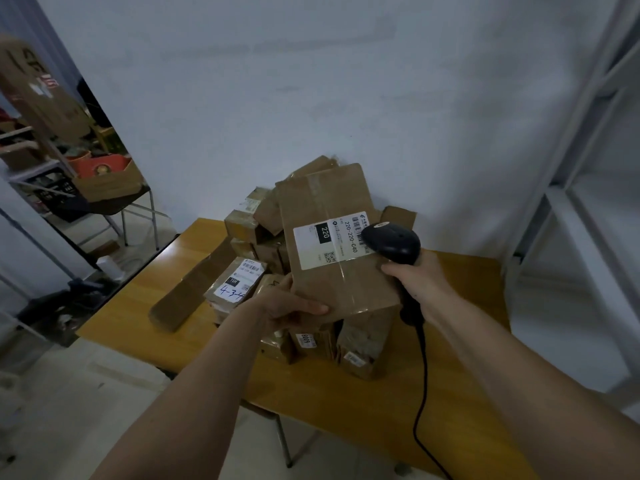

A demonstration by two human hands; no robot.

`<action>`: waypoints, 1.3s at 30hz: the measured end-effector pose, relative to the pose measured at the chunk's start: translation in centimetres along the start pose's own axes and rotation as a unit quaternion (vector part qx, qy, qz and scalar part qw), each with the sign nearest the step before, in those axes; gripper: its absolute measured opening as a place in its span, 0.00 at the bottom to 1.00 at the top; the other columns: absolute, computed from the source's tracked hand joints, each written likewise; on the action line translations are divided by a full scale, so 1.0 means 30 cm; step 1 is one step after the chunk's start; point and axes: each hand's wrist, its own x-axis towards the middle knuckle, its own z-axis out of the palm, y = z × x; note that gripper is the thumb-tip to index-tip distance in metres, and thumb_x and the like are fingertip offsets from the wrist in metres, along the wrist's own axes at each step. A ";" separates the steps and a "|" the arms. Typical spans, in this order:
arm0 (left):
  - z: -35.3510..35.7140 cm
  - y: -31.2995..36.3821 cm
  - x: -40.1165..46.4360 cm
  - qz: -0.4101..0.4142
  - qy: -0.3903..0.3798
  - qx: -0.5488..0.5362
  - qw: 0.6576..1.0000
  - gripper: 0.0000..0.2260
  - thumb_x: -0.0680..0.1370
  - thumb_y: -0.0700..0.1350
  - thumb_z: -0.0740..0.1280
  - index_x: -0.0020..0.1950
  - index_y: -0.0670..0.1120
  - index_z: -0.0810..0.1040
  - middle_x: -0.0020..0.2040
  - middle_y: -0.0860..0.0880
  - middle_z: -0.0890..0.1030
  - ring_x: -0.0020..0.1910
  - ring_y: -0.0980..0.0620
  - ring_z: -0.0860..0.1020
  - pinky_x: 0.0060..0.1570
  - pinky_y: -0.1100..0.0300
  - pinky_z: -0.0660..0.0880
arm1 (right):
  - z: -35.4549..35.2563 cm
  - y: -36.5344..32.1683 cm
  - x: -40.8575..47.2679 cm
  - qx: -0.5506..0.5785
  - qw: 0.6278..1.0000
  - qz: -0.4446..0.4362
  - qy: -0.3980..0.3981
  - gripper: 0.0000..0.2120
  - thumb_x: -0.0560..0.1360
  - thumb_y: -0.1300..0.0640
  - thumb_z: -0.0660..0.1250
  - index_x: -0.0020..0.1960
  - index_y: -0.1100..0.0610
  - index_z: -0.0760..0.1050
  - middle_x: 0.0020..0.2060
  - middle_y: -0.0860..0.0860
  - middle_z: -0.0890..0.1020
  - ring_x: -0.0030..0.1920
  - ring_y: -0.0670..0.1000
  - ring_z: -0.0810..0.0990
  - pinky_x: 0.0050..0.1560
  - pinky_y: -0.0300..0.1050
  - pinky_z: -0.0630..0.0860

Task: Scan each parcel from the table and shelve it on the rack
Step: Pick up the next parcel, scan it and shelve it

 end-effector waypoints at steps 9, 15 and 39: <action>0.002 0.080 0.035 0.016 0.016 -0.015 1.000 0.40 0.58 0.40 0.82 0.68 0.50 0.73 0.62 0.44 0.79 0.57 0.41 0.79 0.50 0.48 0.80 | -0.064 -0.029 -0.001 -0.056 0.998 -0.033 0.005 0.13 0.72 0.66 0.69 0.54 0.53 0.75 0.44 0.51 0.82 0.43 0.47 0.80 0.37 0.38 0.76; 0.092 0.048 0.070 0.074 -0.013 -0.205 0.976 0.37 0.63 0.26 0.72 0.70 0.43 0.70 0.66 0.39 0.74 0.62 0.36 0.74 0.53 0.39 0.77 | -0.053 -0.075 -0.021 -0.072 0.990 -0.099 0.064 0.09 0.72 0.66 0.69 0.48 0.55 0.76 0.36 0.48 0.78 0.38 0.45 0.76 0.34 0.35 0.70; 0.246 0.052 0.165 0.103 -0.026 -0.442 0.891 0.14 0.70 0.25 0.63 0.50 0.41 0.75 0.36 0.41 0.84 0.35 0.46 0.85 0.30 0.56 0.80 | 0.021 -0.112 -0.194 0.023 0.995 -0.077 -0.055 0.05 0.72 0.65 0.70 0.42 0.56 0.80 0.28 0.46 0.80 0.32 0.39 0.79 0.30 0.28 0.72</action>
